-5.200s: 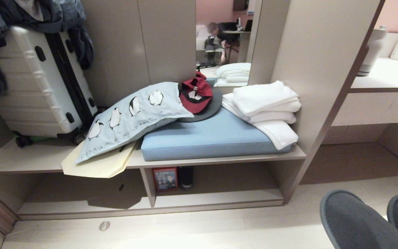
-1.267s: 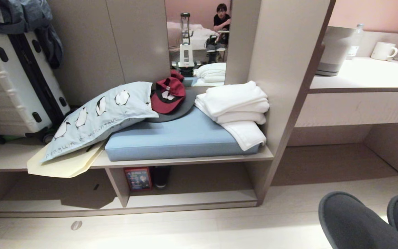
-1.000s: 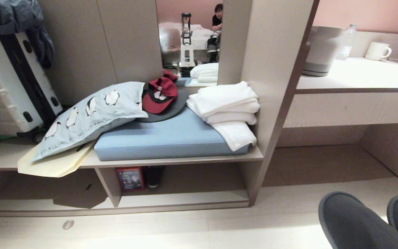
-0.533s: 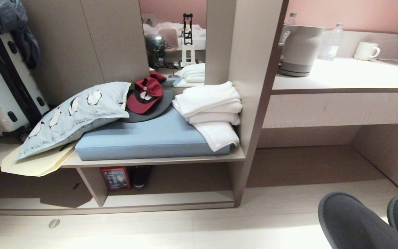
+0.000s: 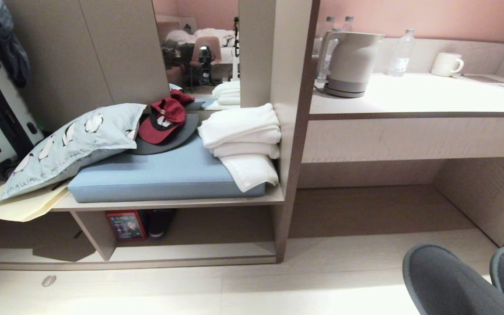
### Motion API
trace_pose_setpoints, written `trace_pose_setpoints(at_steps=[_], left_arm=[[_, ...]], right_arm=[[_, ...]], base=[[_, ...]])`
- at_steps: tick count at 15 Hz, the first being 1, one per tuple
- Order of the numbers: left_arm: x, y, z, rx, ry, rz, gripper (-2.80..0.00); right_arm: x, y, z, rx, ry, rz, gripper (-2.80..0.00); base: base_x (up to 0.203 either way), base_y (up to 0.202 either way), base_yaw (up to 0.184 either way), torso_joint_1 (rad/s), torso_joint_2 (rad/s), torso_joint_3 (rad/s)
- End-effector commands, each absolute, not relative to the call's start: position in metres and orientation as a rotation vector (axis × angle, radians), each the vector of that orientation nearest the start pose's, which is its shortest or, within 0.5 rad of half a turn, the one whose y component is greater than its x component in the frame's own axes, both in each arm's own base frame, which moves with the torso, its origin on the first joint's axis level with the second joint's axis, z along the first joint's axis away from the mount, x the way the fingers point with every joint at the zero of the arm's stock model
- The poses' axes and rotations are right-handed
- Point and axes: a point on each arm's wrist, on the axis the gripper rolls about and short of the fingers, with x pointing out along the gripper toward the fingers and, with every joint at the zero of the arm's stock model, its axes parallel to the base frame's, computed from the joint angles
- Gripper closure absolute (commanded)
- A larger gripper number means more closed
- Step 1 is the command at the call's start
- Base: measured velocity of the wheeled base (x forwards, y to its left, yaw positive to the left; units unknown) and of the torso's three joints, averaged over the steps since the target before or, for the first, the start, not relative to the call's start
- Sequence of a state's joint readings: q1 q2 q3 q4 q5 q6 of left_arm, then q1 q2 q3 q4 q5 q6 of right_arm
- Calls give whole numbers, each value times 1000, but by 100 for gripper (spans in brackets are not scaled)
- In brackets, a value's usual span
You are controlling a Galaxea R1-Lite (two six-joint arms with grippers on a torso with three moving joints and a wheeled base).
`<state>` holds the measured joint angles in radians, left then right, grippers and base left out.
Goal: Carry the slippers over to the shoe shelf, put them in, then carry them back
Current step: Place the slippers on the floor
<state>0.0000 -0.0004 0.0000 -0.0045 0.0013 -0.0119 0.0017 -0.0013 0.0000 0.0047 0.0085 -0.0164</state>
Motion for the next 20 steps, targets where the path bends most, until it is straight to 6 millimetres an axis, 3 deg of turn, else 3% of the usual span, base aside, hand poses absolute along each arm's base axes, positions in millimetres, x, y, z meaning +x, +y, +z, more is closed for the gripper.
trace_pose_setpoints(at_steps=[1,20], left_arm=[[-23,0,76,-12,-5,2,0],[-23,0,76,-11,-5,3,0]], right_arm=[[-23,0,75,-17,5,12,0],[-23,0,75,-17,5,11,0]], base=[[0,-195,1,-1,2,2],[0,-196,2,2,3,3]])
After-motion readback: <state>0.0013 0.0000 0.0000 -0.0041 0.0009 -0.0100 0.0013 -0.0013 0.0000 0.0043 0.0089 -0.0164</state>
